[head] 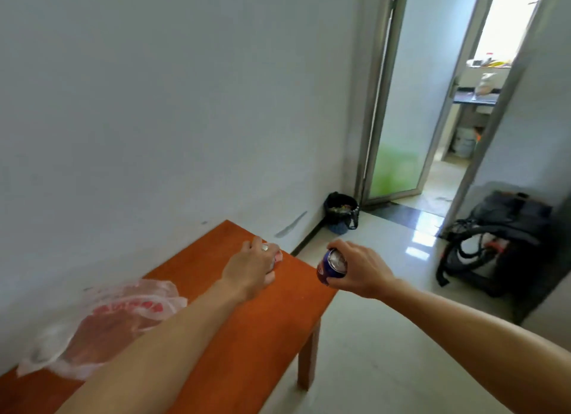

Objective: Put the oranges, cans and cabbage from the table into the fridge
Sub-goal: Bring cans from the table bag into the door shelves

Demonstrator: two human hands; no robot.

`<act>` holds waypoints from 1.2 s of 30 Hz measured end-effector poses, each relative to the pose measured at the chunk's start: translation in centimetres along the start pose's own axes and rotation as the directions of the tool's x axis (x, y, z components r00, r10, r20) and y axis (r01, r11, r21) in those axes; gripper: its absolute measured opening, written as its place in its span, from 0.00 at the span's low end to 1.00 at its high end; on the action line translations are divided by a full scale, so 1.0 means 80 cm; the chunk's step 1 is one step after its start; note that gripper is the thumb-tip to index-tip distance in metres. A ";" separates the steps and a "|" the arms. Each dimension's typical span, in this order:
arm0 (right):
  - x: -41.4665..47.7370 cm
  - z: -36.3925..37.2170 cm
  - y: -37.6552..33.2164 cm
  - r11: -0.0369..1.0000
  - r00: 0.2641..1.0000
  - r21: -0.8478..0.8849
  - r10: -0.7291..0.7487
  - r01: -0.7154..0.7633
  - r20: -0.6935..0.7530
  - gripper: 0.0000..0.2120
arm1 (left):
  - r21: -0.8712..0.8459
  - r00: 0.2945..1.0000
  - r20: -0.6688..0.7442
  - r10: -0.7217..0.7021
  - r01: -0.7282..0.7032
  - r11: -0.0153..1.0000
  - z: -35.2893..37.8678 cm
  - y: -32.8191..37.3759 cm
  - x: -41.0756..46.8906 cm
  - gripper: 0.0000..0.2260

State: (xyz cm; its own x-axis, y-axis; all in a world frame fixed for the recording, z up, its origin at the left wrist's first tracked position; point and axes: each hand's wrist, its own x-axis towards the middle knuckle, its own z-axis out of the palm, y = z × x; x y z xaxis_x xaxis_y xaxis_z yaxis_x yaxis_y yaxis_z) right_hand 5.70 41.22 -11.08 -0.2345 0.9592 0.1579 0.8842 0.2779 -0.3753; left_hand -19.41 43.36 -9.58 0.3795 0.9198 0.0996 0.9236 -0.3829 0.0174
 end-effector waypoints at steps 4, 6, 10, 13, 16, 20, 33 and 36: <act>-0.051 -0.059 0.109 0.983 0.977 -0.036 0.172 -0.178 -0.125 0.30 | -0.037 0.980 -0.006 0.199 -0.199 0.979 0.004 0.115 0.079 0.22; -0.076 -0.082 0.162 0.963 0.946 -0.032 0.257 -0.268 -0.198 0.28 | -0.033 0.956 -0.012 0.294 -0.295 0.955 0.011 0.172 0.120 0.22; -0.118 -0.128 0.274 0.907 0.874 -0.017 0.399 -0.420 -0.277 0.25 | -0.034 0.885 -0.017 0.465 -0.465 0.884 0.025 0.295 0.209 0.21; -0.157 -0.174 0.354 0.835 0.795 -0.009 0.520 -0.550 -0.312 0.28 | -0.034 0.805 -0.010 0.593 -0.593 0.804 0.031 0.398 0.278 0.21; -0.205 -0.220 0.418 0.751 0.677 0.048 0.620 -0.659 -0.398 0.29 | -0.042 0.683 -0.041 0.730 -0.731 0.681 0.027 0.507 0.334 0.19; -0.289 -0.280 0.484 0.598 0.508 0.056 0.723 -0.799 -0.469 0.26 | -0.063 0.530 -0.102 0.842 -0.848 0.526 0.020 0.653 0.375 0.21; -0.550 -0.464 0.703 0.355 0.202 0.145 0.772 -0.924 -0.602 0.32 | -0.175 0.226 -0.206 0.952 -0.966 0.191 -0.012 1.113 0.394 0.25; -0.595 -0.543 0.747 0.359 0.197 0.115 0.721 -0.926 -0.664 0.32 | -0.196 0.218 -0.284 0.934 -0.966 0.166 -0.051 1.213 0.397 0.25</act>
State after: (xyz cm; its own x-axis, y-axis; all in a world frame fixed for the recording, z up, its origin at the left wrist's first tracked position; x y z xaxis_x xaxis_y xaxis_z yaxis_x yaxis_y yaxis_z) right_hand 87.26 9.89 -1.34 0.8600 0.3548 0.3669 0.4878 -0.7828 -0.3863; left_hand 82.05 35.09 -0.63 0.9296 -0.1810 0.3211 -0.2239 -0.9693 0.1019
